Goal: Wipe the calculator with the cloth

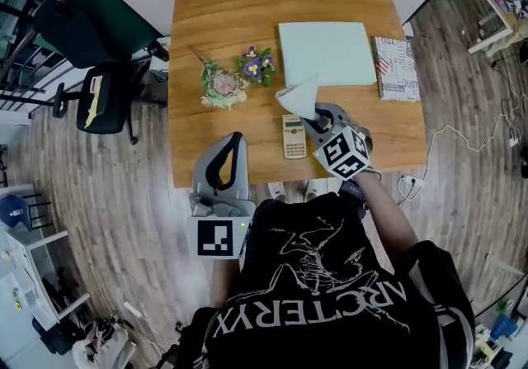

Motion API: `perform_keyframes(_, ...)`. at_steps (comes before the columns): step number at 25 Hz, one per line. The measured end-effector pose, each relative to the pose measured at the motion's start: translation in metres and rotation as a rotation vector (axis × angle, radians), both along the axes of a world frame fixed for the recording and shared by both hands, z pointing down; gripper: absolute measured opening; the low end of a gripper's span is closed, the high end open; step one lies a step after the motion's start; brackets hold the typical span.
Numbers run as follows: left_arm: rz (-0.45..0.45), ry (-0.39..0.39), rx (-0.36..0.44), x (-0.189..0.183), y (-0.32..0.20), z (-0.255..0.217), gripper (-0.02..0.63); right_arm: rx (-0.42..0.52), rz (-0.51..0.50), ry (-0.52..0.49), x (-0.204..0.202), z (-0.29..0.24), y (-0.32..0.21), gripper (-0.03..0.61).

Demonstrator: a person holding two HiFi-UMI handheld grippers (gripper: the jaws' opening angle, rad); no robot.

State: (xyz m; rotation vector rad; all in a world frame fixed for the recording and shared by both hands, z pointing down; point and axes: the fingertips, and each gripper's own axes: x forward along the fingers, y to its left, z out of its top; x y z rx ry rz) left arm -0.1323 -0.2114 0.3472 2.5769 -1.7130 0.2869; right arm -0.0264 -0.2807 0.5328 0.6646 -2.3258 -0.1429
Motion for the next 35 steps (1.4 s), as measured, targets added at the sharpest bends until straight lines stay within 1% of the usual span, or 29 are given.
perform_keyframes(3,-0.011,0.014,-0.010,-0.008,0.011,-0.006,0.003,-0.090,-0.136,0.248,-0.016,0.077,0.000,0.089)
perform_keyframes(5,-0.025,0.015,0.008,-0.017,0.017,-0.010,0.003,-0.129,-0.232,0.393,-0.024,0.123,0.003,0.089)
perform_keyframes(6,-0.036,0.015,0.013,-0.021,0.019,-0.011,0.003,-0.135,-0.270,0.451,-0.027,0.141,0.004,0.089)
perform_keyframes(8,-0.060,0.011,0.001,-0.028,0.024,-0.007,0.002,-0.117,-0.328,0.553,-0.030,0.167,0.004,0.089)
perform_keyframes(11,-0.084,0.006,0.031,-0.036,0.027,-0.008,0.002,-0.085,-0.388,0.654,-0.032,0.187,0.006,0.089)
perform_keyframes(13,-0.091,0.006,0.030,-0.039,0.029,-0.008,0.002,-0.089,-0.417,0.678,-0.034,0.191,0.011,0.089)
perform_keyframes(16,-0.091,0.015,0.028,-0.041,0.029,-0.006,0.002,-0.105,-0.448,0.684,-0.038,0.194,0.021,0.089)
perform_keyframes(24,-0.061,0.034,0.020,-0.031,0.029,-0.003,0.003,-0.143,-0.481,0.678,-0.036,0.193,0.059,0.089)
perform_keyframes(26,-0.051,0.037,0.027,-0.028,0.027,-0.004,0.002,-0.157,-0.488,0.676,-0.033,0.192,0.072,0.089)
perform_keyframes(29,-0.038,0.036,0.004,-0.023,0.027,0.001,0.002,-0.188,-0.505,0.673,-0.029,0.190,0.098,0.089)
perform_keyframes(35,-0.006,0.052,0.021,-0.009,0.021,0.000,0.002,-0.269,-0.543,0.637,-0.024,0.190,0.152,0.089)
